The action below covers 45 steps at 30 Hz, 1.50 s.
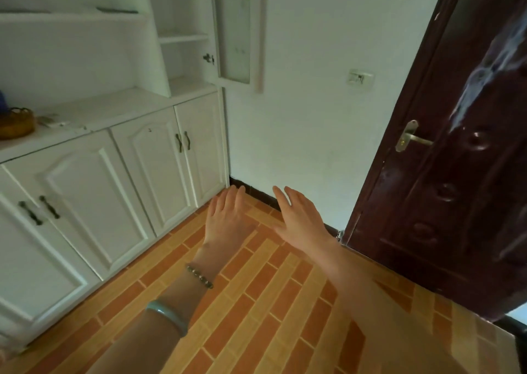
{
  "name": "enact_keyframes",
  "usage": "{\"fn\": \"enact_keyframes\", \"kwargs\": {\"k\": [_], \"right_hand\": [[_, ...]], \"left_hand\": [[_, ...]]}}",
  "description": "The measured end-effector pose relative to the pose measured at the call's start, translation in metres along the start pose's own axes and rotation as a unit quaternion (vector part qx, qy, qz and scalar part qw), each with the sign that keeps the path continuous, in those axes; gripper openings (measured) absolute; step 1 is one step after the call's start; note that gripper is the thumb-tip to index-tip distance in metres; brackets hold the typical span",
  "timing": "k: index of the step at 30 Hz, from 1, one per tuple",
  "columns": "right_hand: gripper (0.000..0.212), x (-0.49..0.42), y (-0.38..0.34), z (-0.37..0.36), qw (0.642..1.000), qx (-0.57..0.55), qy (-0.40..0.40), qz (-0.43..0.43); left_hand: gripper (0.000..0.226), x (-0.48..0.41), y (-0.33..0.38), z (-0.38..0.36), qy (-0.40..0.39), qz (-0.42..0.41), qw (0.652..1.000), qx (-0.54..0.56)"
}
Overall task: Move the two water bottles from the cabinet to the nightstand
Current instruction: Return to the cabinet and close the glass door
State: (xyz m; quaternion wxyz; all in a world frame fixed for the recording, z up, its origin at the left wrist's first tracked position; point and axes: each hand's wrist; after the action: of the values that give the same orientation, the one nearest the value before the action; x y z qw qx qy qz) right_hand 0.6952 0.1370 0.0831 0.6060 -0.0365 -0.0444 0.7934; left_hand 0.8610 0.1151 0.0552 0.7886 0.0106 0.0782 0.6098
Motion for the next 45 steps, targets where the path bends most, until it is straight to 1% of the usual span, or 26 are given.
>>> {"fn": "enact_keyframes", "kwargs": {"k": [6,10,17,23,30,35,39,42,45], "right_hand": [[0.075,-0.080,0.035,0.004,0.999,-0.016,-0.007,0.028],[0.075,-0.133,0.057,0.001,0.999,-0.028,-0.013,0.029],[0.075,-0.244,0.089,0.000,0.998,-0.042,-0.028,0.035],[0.075,-0.360,0.111,0.013,0.998,-0.044,-0.031,0.031],[0.075,-0.465,0.138,0.022,0.999,-0.042,-0.018,0.026],[0.077,-0.530,0.164,0.025,0.999,-0.041,-0.014,0.026],[0.077,-0.588,0.187,0.024,0.998,-0.035,-0.010,0.041],[0.077,-0.639,0.210,0.024,0.998,-0.034,-0.008,0.057],[0.077,-0.692,0.235,0.031,0.997,-0.025,-0.007,0.074]], "left_hand": [[0.086,-0.077,-0.011,-0.003,-0.014,0.033,0.999,-0.004],[0.089,-0.125,-0.023,-0.012,-0.020,0.049,0.999,0.002],[0.084,-0.229,-0.053,-0.023,0.003,0.045,0.999,0.003],[0.076,-0.337,-0.093,-0.023,0.011,0.055,0.998,0.004],[0.085,-0.444,-0.126,-0.020,-0.001,0.054,0.998,-0.034],[0.085,-0.510,-0.142,-0.025,0.004,0.066,0.996,-0.054],[0.085,-0.563,-0.151,-0.032,0.021,0.071,0.995,-0.061],[0.086,-0.613,-0.155,-0.038,0.048,0.080,0.994,-0.050],[0.087,-0.667,-0.154,-0.043,0.034,0.104,0.993,-0.051]]}}
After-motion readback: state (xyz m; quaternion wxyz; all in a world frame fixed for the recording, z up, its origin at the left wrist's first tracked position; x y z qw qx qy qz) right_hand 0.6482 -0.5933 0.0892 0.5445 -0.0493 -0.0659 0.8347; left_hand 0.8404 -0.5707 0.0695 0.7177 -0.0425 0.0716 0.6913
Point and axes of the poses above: each hand's wrist, its own x-axis away from the middle knuckle, its own z-axis out of the back of the hand, y = z × x, and after that the axes turned 12 degrees about -y, right-handed
